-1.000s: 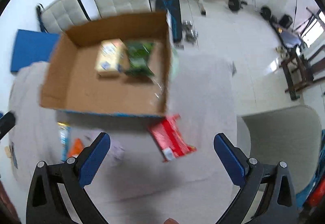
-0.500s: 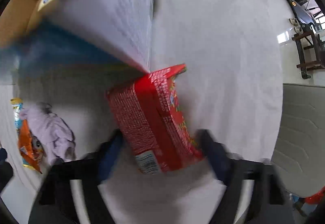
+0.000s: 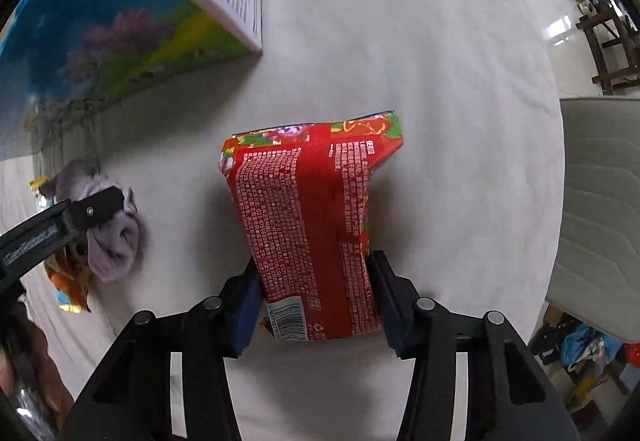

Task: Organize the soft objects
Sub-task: 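Grasp the lilac towel with the left tool while the right tool grasps the red bag, then lower the towel and red bag into the box and open both tools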

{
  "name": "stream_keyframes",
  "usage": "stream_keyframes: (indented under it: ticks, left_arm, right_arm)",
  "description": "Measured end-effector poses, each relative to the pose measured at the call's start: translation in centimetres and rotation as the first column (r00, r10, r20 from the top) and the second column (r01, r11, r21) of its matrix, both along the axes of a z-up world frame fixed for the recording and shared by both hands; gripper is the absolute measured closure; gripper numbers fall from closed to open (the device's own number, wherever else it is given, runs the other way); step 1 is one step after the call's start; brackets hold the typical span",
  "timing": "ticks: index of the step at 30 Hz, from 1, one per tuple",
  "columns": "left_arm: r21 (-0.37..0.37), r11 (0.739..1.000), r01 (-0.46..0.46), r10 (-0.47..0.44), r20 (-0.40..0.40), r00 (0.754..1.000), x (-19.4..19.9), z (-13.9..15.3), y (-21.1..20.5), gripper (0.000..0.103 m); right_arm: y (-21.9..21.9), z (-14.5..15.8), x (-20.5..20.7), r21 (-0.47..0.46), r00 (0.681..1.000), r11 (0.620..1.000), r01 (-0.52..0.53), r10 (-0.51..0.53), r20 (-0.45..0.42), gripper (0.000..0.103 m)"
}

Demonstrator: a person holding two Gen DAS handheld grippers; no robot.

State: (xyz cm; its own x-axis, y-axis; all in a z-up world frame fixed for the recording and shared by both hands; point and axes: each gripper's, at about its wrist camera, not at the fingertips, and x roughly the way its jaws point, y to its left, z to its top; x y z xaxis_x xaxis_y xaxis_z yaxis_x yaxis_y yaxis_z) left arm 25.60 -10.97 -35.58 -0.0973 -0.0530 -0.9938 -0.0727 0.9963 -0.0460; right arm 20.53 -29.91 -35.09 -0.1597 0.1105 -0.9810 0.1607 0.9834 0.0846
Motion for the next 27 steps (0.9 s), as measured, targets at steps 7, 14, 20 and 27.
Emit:
stream_keyframes:
  ticks: [7, 14, 20, 27]
  left_arm:
    - [0.029, 0.987, 0.156, -0.155, -0.012, 0.988, -6.7, 0.8, -0.7, 0.066]
    - [0.046, 0.983, 0.178, -0.177, -0.023, 0.984, -9.9, 0.1, -0.6, 0.063]
    - [0.026, 0.988, 0.155, -0.154, -0.038, 0.987, -7.8, 0.5, -0.8, 0.063]
    - [0.015, 0.990, 0.143, -0.142, -0.031, 0.989, -7.7, 0.8, 0.7, 0.063]
  right_arm:
    - [1.7, 0.1, -3.3, 0.029, 0.997, 0.998, -0.057, 0.058, -0.045, 0.051]
    - [3.9, -0.5, -5.8, -0.019, 0.995, 0.996, -0.089, 0.088, -0.055, 0.051]
    - [4.9, -0.6, -6.1, -0.062, 0.993, 0.994, -0.095, 0.090, -0.070, 0.051]
    - [7.7, -0.8, -6.2, -0.094, 0.993, 0.990, -0.101, 0.094, -0.072, 0.050]
